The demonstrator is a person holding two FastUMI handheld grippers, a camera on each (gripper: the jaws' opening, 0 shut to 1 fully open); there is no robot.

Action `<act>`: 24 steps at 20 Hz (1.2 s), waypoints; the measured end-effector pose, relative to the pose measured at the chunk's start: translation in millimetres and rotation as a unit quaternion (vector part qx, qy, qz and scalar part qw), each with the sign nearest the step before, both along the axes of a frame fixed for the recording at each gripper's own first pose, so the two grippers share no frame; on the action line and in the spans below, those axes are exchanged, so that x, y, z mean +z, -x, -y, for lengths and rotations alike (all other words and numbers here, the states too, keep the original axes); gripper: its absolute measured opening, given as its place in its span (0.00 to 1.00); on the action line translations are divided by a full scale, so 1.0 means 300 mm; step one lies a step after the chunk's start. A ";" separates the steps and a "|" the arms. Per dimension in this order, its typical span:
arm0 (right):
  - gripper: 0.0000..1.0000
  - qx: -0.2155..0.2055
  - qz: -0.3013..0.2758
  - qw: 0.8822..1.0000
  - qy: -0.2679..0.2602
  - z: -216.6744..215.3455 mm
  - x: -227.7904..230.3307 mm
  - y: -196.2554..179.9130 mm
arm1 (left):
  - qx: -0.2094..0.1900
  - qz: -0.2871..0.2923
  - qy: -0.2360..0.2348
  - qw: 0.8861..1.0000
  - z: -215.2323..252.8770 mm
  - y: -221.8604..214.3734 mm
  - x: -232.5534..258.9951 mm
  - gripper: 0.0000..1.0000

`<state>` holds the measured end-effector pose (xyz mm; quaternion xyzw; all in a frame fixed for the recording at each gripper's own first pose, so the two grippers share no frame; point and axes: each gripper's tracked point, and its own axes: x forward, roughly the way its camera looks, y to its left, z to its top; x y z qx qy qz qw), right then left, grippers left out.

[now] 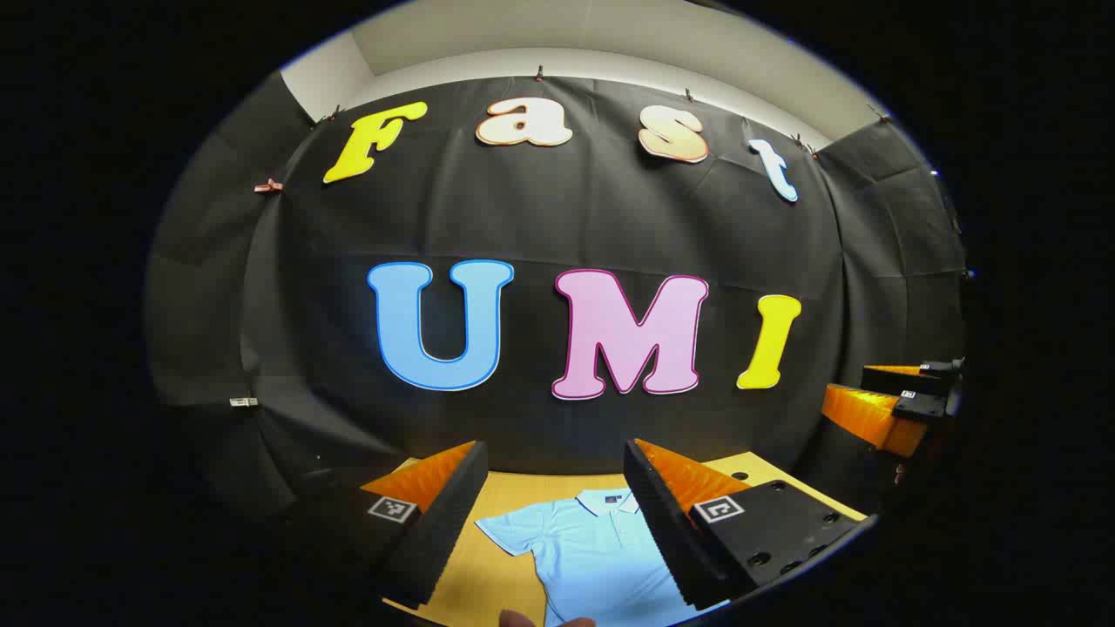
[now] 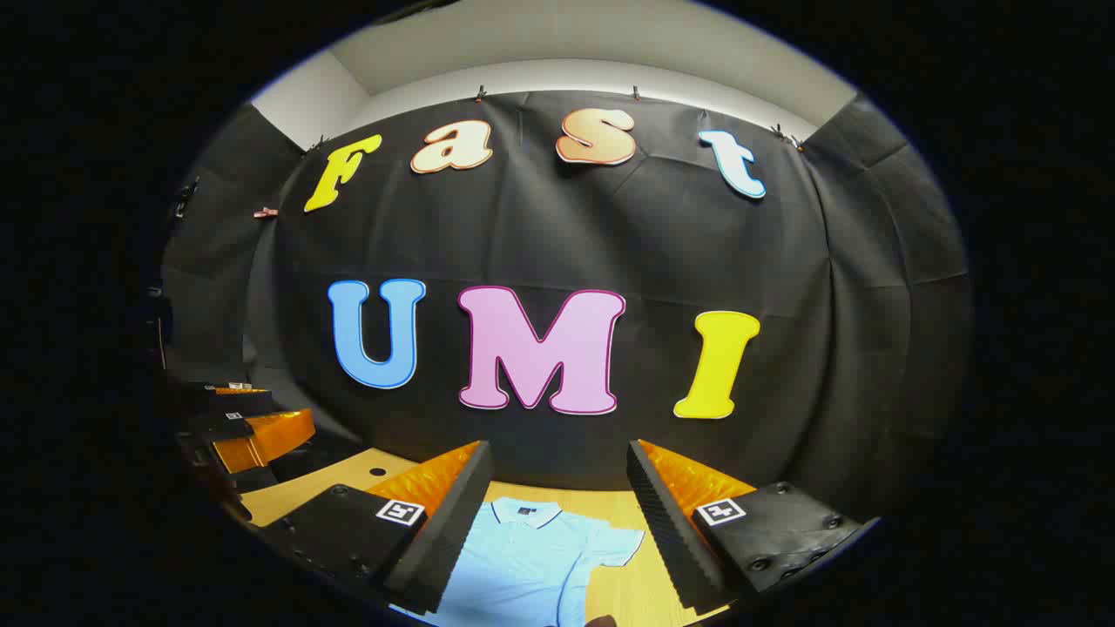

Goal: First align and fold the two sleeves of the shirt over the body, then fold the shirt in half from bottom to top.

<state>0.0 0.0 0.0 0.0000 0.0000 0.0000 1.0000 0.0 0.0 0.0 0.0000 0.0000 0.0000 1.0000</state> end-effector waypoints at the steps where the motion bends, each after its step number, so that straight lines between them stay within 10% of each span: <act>1: 0.97 0.001 0.002 1.000 0.000 -0.004 0.003 0.001 | -0.001 0.001 -0.003 1.000 0.003 0.000 -0.002 1.00; 15: 0.97 0.008 -0.006 1.000 0.012 -0.008 -0.020 -0.030 | -0.005 -0.001 -0.017 1.000 0.014 -0.019 -0.026 0.99; 24: 0.96 -0.018 -0.100 0.995 0.001 0.165 -0.269 -0.344 | 0.002 -0.011 -0.017 1.000 0.017 -0.040 -0.057 0.99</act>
